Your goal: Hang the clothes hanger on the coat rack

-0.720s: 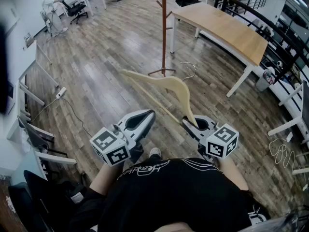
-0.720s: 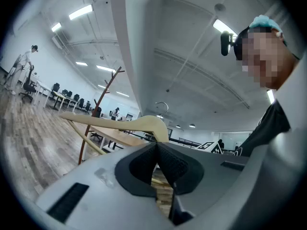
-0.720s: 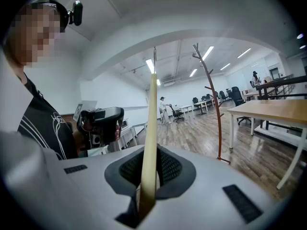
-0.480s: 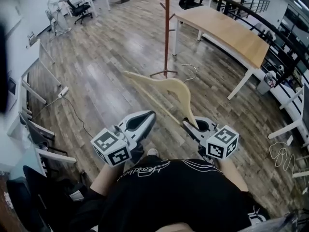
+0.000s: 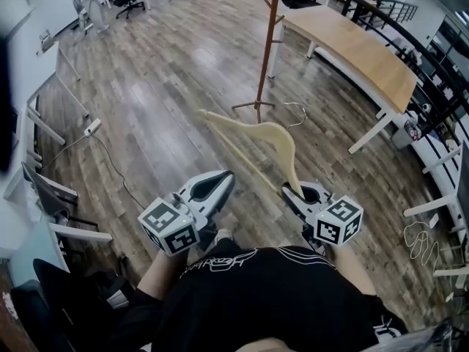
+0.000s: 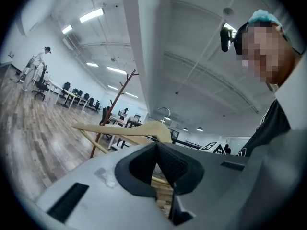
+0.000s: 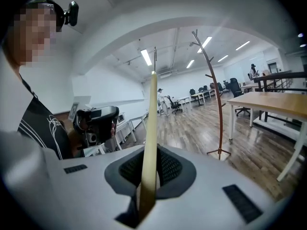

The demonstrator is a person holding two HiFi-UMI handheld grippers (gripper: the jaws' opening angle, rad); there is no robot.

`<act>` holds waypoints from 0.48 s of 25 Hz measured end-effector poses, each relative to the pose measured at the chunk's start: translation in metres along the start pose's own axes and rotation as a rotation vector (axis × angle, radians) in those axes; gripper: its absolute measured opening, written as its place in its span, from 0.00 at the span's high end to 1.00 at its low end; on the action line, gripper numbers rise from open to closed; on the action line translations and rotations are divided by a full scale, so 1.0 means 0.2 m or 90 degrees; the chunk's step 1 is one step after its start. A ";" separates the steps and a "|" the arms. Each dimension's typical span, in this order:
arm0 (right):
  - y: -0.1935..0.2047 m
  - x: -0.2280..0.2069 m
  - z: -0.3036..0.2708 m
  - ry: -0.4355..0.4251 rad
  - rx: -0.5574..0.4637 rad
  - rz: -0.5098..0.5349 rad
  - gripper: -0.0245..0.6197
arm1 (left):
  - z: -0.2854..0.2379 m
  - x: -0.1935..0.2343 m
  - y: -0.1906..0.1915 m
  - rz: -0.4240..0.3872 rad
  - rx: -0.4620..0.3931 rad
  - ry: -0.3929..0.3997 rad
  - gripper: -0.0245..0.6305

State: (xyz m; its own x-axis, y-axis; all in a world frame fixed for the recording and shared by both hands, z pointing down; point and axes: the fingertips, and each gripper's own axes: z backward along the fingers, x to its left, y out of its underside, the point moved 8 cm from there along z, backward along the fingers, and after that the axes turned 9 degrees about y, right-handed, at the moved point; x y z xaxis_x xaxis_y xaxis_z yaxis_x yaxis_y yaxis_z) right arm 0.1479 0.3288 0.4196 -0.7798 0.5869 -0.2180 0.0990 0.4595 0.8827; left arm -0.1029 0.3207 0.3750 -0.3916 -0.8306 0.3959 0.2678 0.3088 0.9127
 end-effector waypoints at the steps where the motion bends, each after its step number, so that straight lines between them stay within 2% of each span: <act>1: -0.01 0.00 -0.06 -0.001 0.004 -0.009 0.88 | 0.02 0.06 -0.01 0.010 0.000 -0.004 0.95; 8: -0.15 0.05 -0.48 -0.015 0.034 -0.029 0.88 | 0.15 0.46 -0.19 0.020 0.008 -0.010 0.95; 12: -0.25 0.07 -0.62 -0.010 0.018 -0.025 0.88 | 0.19 0.61 -0.30 -0.004 0.016 0.005 0.95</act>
State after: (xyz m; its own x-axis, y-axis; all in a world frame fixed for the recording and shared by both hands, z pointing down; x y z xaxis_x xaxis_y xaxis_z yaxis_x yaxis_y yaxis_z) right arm 0.0552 0.2316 0.4242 -0.7734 0.5785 -0.2591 0.0860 0.5008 0.8613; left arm -0.1994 0.2183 0.3713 -0.3863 -0.8358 0.3901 0.2435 0.3155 0.9171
